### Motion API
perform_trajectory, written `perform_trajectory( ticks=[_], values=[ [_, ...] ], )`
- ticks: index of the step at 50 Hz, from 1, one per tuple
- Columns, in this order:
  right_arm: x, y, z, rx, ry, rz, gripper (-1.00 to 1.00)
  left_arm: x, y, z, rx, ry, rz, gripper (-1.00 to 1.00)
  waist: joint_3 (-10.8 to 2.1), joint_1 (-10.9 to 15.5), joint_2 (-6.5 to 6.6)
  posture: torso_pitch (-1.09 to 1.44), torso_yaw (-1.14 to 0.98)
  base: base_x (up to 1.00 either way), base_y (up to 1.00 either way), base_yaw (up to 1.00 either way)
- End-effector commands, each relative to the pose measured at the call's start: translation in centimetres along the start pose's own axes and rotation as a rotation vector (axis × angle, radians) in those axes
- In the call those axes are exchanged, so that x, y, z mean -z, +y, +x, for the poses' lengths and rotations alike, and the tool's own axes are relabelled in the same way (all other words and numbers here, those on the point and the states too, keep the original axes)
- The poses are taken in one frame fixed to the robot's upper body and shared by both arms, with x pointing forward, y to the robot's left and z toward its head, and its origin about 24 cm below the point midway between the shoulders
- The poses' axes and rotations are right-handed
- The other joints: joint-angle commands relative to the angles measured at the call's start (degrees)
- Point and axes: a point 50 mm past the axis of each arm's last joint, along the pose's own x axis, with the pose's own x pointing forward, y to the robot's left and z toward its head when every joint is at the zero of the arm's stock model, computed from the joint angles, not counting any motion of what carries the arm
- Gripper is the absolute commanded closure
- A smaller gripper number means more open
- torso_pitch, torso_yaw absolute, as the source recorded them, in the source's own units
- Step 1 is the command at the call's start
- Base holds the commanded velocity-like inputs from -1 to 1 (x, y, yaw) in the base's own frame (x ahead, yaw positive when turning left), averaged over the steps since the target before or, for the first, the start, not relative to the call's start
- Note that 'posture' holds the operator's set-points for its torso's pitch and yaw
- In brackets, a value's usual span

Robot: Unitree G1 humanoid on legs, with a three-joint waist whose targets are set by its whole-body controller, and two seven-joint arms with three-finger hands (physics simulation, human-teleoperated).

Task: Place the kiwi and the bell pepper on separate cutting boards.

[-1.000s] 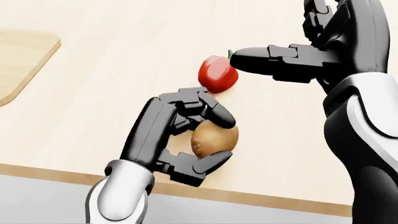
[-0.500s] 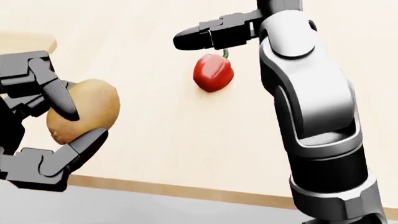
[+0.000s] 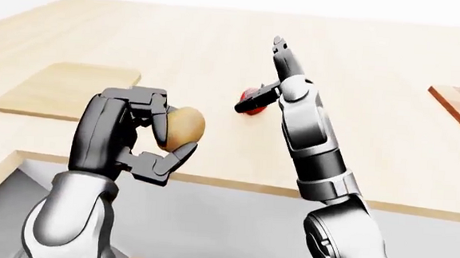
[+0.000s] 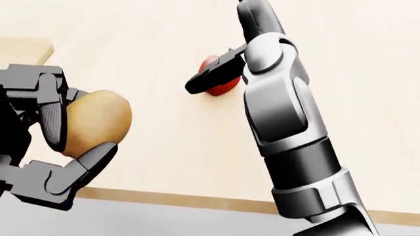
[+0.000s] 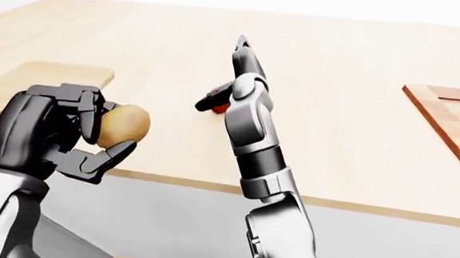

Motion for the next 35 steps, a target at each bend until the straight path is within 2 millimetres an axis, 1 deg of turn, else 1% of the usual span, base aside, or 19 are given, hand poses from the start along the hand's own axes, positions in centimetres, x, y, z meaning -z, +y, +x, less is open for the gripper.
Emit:
perform_trajectory(
  ticks=[1, 10, 12, 23, 27, 35],
  values=[
    [-1.8, -0.8, -0.3, 0.042, -0.081, -0.014, -1.00, -1.0, 0.1, -0.2, -0.014, -0.070, 0.013, 1.00, -1.45, -0.01, 0.19, 0.00, 0.00, 0.00, 0.00, 0.00],
    [-1.5, -0.1, 0.1, 0.034, -0.062, -0.052, -1.00, -0.9, 0.3, -0.1, -0.019, -0.067, 0.010, 1.00, -1.55, -0.05, 0.45, 0.00, 0.00, 0.00, 0.00, 0.00],
    [-1.3, 0.5, 0.2, 0.028, -0.058, -0.056, -1.00, -0.8, 0.3, -0.1, -0.018, -0.064, 0.010, 1.00, -1.56, -0.07, 0.54, 0.00, 0.00, 0.00, 0.00, 0.00],
    [-0.4, 1.6, 1.6, 0.013, -0.017, -0.070, -1.00, -0.6, 0.1, 0.2, -0.007, -0.059, 0.010, 1.00, -1.74, -0.13, 0.84, 0.00, 0.00, 0.00, 0.00, 0.00],
    [0.2, 1.8, 1.9, 0.017, -0.005, -0.080, -1.00, -0.5, 0.1, 0.2, -0.008, -0.057, 0.008, 1.00, -1.78, -0.16, 0.88, 0.00, 0.00, 0.00, 0.00, 0.00],
    [0.7, 2.1, 2.1, 0.015, 0.012, -0.065, -1.00, -0.2, 0.0, 0.0, -0.004, -0.055, 0.006, 1.00, -1.83, -0.14, 0.91, 0.00, 0.00, 0.00, 0.00, 0.00]
  ],
)
